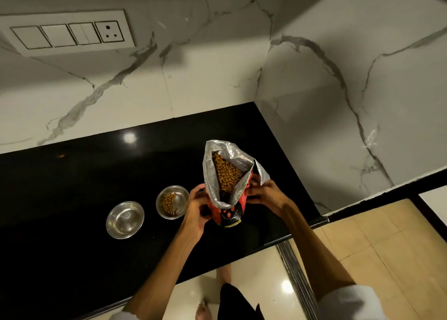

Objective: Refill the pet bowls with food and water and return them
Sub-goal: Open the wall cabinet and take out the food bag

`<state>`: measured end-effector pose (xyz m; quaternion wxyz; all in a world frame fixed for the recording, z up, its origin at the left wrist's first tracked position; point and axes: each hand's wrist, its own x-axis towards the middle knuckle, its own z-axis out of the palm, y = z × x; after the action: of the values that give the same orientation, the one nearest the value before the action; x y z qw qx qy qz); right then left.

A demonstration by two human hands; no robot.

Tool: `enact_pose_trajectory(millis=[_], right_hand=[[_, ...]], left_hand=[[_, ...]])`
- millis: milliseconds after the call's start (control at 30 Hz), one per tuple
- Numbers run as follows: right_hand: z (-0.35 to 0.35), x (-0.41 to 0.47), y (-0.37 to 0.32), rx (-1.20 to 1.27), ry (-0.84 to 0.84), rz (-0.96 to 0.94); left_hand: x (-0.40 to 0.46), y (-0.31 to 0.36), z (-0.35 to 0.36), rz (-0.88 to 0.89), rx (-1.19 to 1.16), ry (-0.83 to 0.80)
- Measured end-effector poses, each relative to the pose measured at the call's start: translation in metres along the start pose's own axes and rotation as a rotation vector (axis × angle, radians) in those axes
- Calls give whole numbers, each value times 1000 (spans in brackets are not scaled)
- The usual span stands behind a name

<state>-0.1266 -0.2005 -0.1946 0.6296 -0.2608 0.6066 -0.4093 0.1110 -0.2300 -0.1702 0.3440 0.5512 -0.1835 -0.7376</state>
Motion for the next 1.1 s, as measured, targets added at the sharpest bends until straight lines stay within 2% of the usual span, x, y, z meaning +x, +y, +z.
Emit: enact_pose_trajectory(millis=[567, 1100], right_hand=[[-6, 6, 11, 64, 2, 5], [-10, -43, -7, -28, 41, -76]], left_hand=[[10, -6, -7, 17, 103, 8], [-27, 9, -15, 118, 149, -71]])
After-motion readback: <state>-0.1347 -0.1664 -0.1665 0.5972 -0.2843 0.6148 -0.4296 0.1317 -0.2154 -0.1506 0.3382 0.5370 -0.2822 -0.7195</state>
